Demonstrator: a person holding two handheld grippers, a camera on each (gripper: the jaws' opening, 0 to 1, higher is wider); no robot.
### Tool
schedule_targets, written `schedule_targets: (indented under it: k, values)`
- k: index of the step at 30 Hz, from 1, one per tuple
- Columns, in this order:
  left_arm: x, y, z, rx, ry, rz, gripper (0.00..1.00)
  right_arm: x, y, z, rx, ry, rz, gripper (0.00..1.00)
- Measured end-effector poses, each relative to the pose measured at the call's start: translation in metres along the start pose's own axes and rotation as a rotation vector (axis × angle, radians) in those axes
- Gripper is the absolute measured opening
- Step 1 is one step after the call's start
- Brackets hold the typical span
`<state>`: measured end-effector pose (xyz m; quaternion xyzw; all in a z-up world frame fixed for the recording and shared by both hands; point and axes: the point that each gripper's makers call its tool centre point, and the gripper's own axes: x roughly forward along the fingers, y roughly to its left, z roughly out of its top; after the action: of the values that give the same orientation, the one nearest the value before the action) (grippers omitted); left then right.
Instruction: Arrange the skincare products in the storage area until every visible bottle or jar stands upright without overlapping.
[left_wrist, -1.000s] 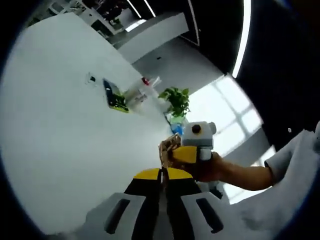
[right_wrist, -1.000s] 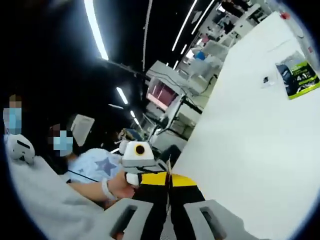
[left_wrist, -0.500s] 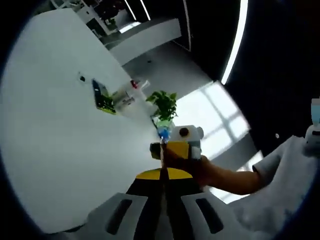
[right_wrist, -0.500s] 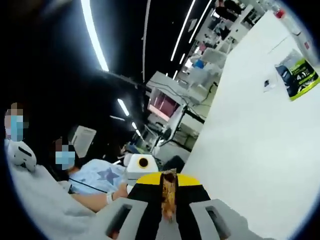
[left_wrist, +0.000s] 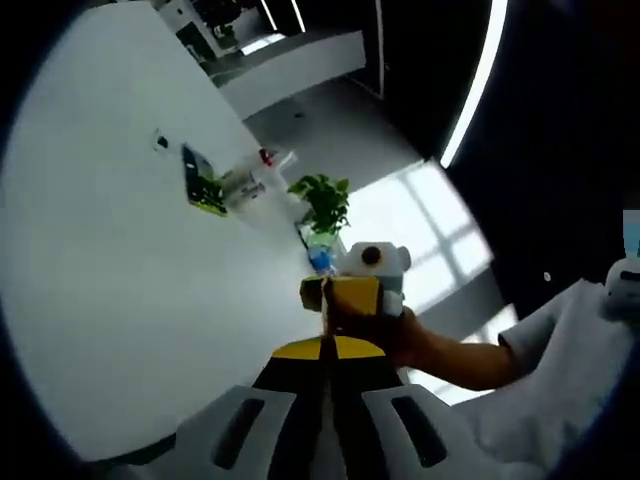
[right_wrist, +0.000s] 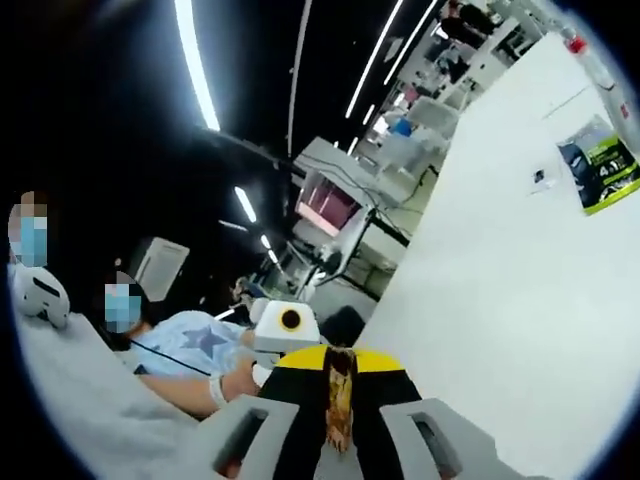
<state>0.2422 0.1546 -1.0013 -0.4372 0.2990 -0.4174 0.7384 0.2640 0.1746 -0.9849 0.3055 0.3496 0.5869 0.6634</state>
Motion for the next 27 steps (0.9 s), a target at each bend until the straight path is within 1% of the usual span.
schedule_targets:
  k: [2,3,4,6,8,9,10,11,12,13,14,16,17,18,19,20,21,23,24,25,26,27]
  values:
    - [-0.001,0.001,-0.001,-0.002,0.009,0.003,0.00,0.001,-0.001,-0.003,-0.054,0.026,-0.013,0.00]
    - [-0.002,0.001,-0.002,-0.001,0.010,0.004,0.00,0.001,-0.004,-0.002,-0.059,0.029,-0.033,0.00]
    - [-0.002,0.000,-0.001,0.000,0.008,0.004,0.00,0.001,-0.003,-0.003,-0.082,0.035,-0.036,0.00]
    - [-0.002,0.002,-0.001,-0.004,0.005,0.006,0.00,0.001,-0.002,-0.002,-0.074,0.030,-0.028,0.00]
    - [-0.003,0.001,0.001,-0.009,-0.001,-0.002,0.00,0.001,0.001,0.000,-0.045,0.017,-0.011,0.00]
    - [-0.003,0.001,0.003,-0.007,-0.010,-0.004,0.00,0.001,0.003,0.001,-0.020,0.015,0.003,0.02]
    - [-0.004,0.002,0.003,-0.005,-0.011,-0.001,0.00,0.001,0.001,0.000,-0.032,0.020,-0.007,0.04]
    - [-0.004,0.000,0.003,-0.006,-0.014,-0.002,0.00,0.001,0.001,-0.004,-0.063,0.048,-0.005,0.02]
    - [-0.004,-0.001,0.002,-0.011,-0.013,-0.006,0.00,0.001,0.003,-0.002,-0.082,0.042,-0.002,0.00]
    - [-0.003,0.000,0.001,-0.011,-0.006,-0.004,0.00,0.000,0.004,-0.002,-0.076,0.042,-0.001,0.00]
    - [-0.003,0.000,0.002,-0.006,-0.007,-0.003,0.00,0.000,-0.002,-0.002,-0.086,0.044,-0.029,0.00]
    - [-0.003,0.000,0.002,-0.011,-0.009,-0.002,0.00,0.001,0.000,-0.001,-0.087,0.042,-0.024,0.00]
    - [-0.004,0.001,0.003,-0.013,-0.013,-0.003,0.00,0.001,0.001,0.000,-0.071,0.030,-0.018,0.00]
    - [-0.005,-0.001,0.005,-0.017,-0.022,-0.009,0.00,0.001,0.002,0.002,-0.050,0.017,-0.016,0.00]
    - [-0.007,0.000,0.009,-0.019,-0.046,-0.008,0.00,0.001,0.003,0.004,-0.037,0.008,-0.008,0.05]
    - [-0.008,0.000,0.010,-0.019,-0.053,-0.006,0.00,0.001,-0.002,0.005,-0.044,0.000,-0.033,0.08]
    - [-0.011,-0.001,0.020,-0.048,-0.105,-0.020,0.00,-0.002,0.001,0.001,-0.047,0.015,-0.022,0.05]
    - [-0.015,0.004,0.022,-0.056,-0.118,-0.005,0.00,-0.008,0.001,0.001,-0.019,0.005,-0.014,0.04]
    - [-0.017,0.005,0.027,-0.067,-0.141,-0.009,0.00,-0.011,-0.001,-0.001,-0.021,0.012,-0.017,0.04]
    - [-0.018,0.006,0.027,-0.070,-0.144,-0.009,0.00,-0.013,-0.001,-0.002,-0.014,0.011,-0.019,0.02]
    - [-0.019,0.008,0.030,-0.076,-0.160,-0.005,0.00,-0.015,-0.001,-0.003,-0.014,0.015,-0.018,0.01]
    - [-0.018,0.007,0.030,-0.080,-0.161,-0.008,0.00,-0.016,-0.001,-0.004,-0.009,0.015,-0.017,0.00]
